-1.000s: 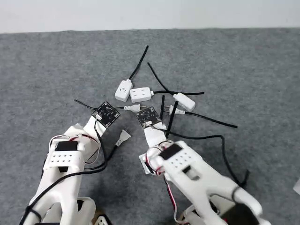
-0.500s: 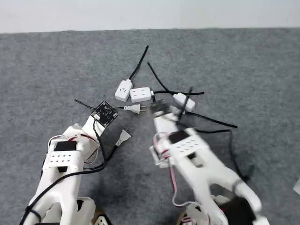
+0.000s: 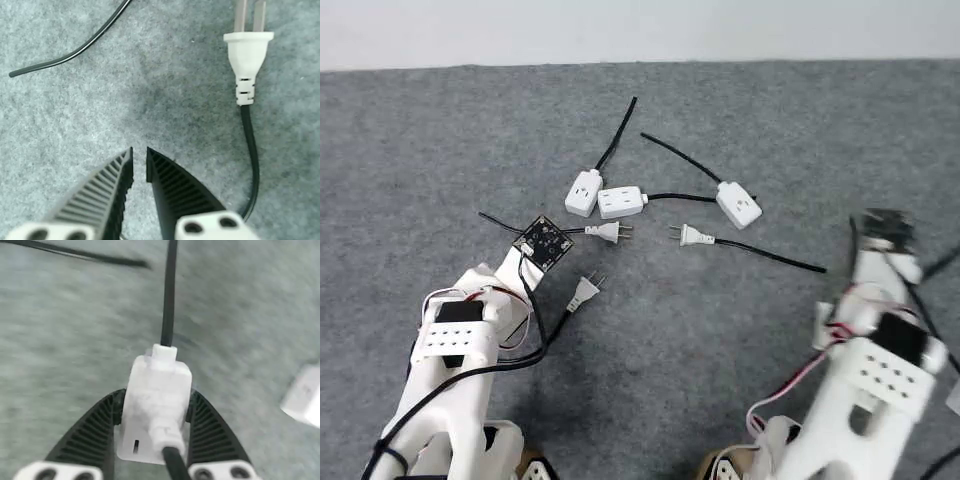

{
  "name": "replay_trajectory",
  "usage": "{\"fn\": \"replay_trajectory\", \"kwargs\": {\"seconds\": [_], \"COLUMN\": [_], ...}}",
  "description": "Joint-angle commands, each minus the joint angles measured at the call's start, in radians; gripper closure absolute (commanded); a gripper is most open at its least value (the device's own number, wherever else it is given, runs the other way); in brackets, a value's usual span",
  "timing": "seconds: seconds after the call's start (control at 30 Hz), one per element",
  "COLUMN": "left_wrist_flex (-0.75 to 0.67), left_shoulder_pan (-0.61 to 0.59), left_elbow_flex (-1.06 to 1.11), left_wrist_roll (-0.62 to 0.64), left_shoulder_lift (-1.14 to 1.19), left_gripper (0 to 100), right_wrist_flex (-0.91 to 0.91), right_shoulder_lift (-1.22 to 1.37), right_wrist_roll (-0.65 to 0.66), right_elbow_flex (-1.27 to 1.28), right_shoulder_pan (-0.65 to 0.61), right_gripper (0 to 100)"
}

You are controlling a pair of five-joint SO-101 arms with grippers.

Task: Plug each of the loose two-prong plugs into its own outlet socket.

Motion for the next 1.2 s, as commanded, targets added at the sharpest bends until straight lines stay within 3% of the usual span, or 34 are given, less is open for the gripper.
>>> {"fn": "replay_trajectory", "kwargs": {"seconds": [0.0, 0.27, 0.5, 0.63, 0.83, 1.17], "left_wrist_flex": [-0.029, -0.029, -0.029, -0.029, -0.029, -0.029], "left_shoulder_pan": [-0.006, -0.006, -0.006, -0.006, -0.006, -0.006], "left_elbow_flex": [-0.025, -0.025, -0.025, -0.025, -0.025, -0.025], "left_wrist_roll": [0.014, 0.014, 0.014, 0.014, 0.014, 0.014], "left_shoulder_lift": [-0.02, -0.02, -0.02, -0.02, -0.02, -0.02], "left_gripper": [96, 96, 95, 95, 95, 95], "right_wrist_flex": [-0.122, -0.223, -0.061, 0.101, 0.269, 0.449], "right_shoulder_lift": [0.125, 0.53, 0.687, 0.664, 0.599, 0.397], "right_wrist_roll": [0.058, 0.061, 0.061, 0.061, 0.054, -0.061], "right_elbow_flex": [-0.068, -0.328, -0.542, -0.657, -0.75, -0.948], "right_shoulder_pan": [0.125, 0.335, 0.363, 0.352, 0.245, -0.12], "right_gripper": [99.1, 96.6, 66.9, 63.8, 63.8, 74.5]}}
